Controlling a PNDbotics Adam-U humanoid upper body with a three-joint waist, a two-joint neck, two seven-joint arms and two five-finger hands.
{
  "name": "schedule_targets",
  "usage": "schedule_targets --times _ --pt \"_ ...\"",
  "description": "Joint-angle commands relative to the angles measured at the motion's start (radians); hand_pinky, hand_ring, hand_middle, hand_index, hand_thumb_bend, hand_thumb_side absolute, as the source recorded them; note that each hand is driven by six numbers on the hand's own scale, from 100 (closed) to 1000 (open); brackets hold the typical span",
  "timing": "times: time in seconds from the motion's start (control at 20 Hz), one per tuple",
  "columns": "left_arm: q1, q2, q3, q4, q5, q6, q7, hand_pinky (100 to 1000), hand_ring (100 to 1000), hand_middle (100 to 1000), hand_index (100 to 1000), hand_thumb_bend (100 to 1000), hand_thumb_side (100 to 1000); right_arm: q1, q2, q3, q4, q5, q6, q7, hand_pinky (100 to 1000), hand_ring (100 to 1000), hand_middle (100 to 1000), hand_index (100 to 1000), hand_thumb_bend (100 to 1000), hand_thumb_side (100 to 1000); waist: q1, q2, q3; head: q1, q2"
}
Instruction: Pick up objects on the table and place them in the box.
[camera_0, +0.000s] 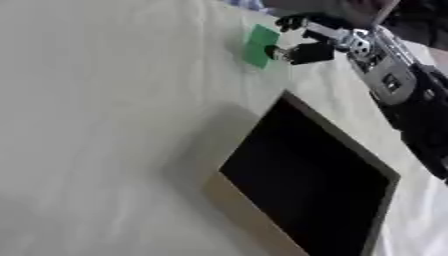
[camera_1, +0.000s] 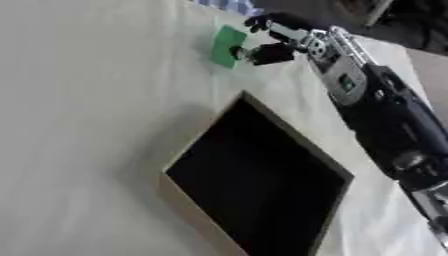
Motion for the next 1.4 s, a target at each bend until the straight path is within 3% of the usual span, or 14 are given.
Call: schedule_targets --times 0.05,0.95,1.4 --pt "-0.005 0.008 0.002 -0.019 -0.002 0.005 -0.001 580 587 560 767 100 735 -0.023 -0.026 -0.005 -0.005 -0.015 -0.006 -0.003 884 973 880 1000 299 804 0.010 -0.019 0.001 -0.006 -0.011" --pt "-0.003 -0.010 0.003 -0.019 -0.002 0.012 -0.006 575 581 554 764 100 739 -0.030 -0.005 -0.002 0.014 -0.012 -0.010 -0.030 908 971 865 1000 310 830 0.010 0.012 -0.002 -0.022 -0.036" --pt "0.001 -0.013 0.005 -0.019 -0.005 0.015 -0.005 571 577 551 762 100 745 -0.046 0.007 0.007 0.004 0.018 -0.016 -0.051 909 961 827 969 290 802 0.010 0.016 -0.006 -0.023 -0.027"
